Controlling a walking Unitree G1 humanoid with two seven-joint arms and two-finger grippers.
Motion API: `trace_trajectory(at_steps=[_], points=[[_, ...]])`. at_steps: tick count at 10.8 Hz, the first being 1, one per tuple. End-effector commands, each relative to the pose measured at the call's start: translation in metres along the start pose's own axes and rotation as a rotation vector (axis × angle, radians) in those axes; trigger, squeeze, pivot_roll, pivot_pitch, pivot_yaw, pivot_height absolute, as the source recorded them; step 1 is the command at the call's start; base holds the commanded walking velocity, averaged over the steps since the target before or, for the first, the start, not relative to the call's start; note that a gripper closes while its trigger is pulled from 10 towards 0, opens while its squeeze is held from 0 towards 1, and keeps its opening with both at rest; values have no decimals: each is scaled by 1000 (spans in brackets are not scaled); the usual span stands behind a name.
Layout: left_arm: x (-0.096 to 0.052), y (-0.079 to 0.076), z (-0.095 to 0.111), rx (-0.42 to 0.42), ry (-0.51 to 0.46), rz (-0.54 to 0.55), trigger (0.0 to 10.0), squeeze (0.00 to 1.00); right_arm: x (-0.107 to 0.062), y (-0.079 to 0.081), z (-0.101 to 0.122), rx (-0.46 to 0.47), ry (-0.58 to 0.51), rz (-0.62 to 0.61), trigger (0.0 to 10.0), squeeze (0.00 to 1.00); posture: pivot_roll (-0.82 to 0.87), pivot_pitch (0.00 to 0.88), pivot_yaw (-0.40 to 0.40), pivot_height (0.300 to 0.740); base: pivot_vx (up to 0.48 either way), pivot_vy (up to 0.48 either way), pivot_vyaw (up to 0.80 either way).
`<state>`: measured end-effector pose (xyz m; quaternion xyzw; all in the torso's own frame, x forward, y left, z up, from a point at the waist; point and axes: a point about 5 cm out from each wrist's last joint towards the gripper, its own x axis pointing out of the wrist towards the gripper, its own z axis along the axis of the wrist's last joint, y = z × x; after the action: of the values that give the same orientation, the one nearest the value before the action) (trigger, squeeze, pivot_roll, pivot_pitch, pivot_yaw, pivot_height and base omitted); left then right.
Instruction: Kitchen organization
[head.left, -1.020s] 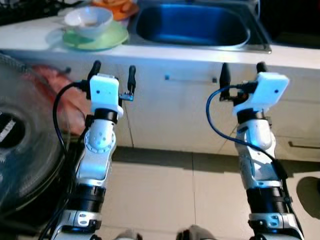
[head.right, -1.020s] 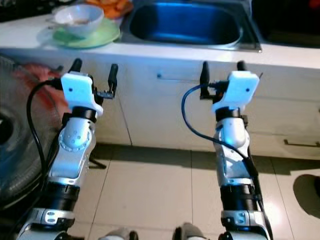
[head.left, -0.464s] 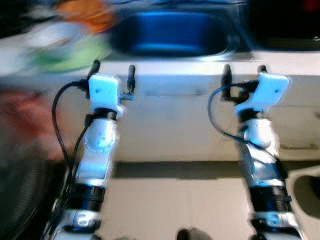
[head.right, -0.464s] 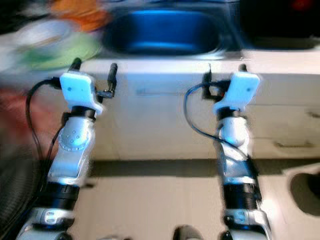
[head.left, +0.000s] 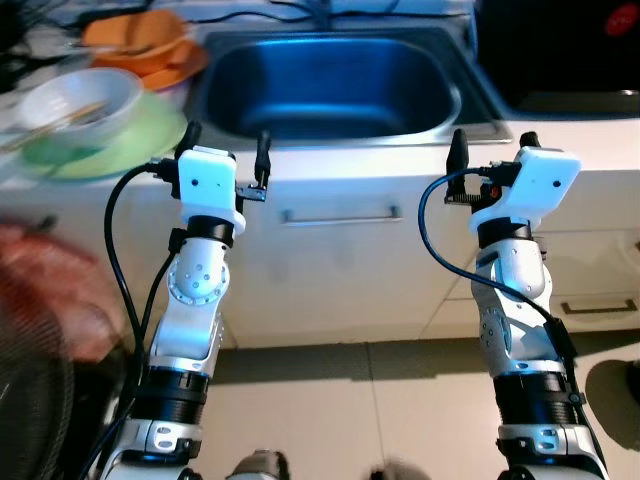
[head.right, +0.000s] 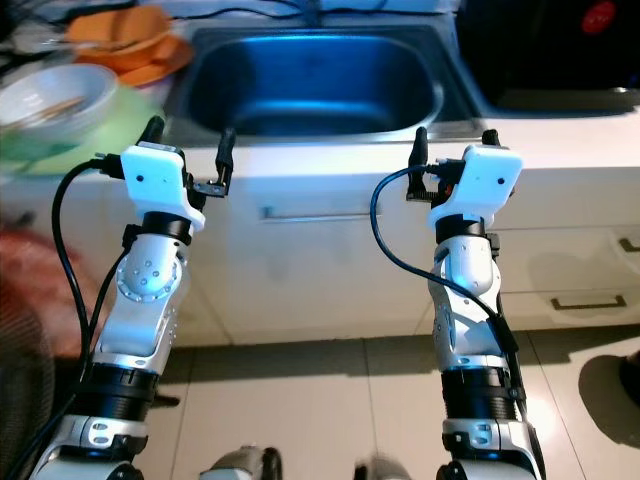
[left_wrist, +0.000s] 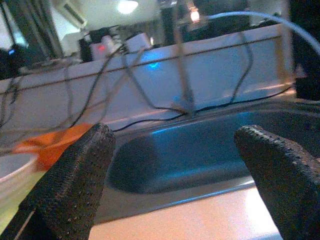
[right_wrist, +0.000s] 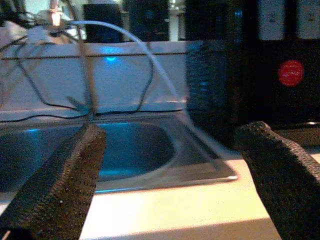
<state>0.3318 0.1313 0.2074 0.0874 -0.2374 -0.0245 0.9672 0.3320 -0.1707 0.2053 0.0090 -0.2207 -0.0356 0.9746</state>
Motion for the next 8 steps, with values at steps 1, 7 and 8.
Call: trace_trajectory(at_steps=[1,7,8], points=[[0,-6,1,-13,-1,-19,10000,0,1,-3,3,-8,-15,-5,10000,0,16,145,8,740,398,0,800],[-1,-8,0,-5,-9,-33,10000,0,-1,-2,1,2,-6,5,10000,0,16,146,10,740,112,0,593],[-1,-8,0,-6,-9,-33,10000,0,-1,-2,1,1,-4,4,10000,0,17,146,9,740,0,0,456]])
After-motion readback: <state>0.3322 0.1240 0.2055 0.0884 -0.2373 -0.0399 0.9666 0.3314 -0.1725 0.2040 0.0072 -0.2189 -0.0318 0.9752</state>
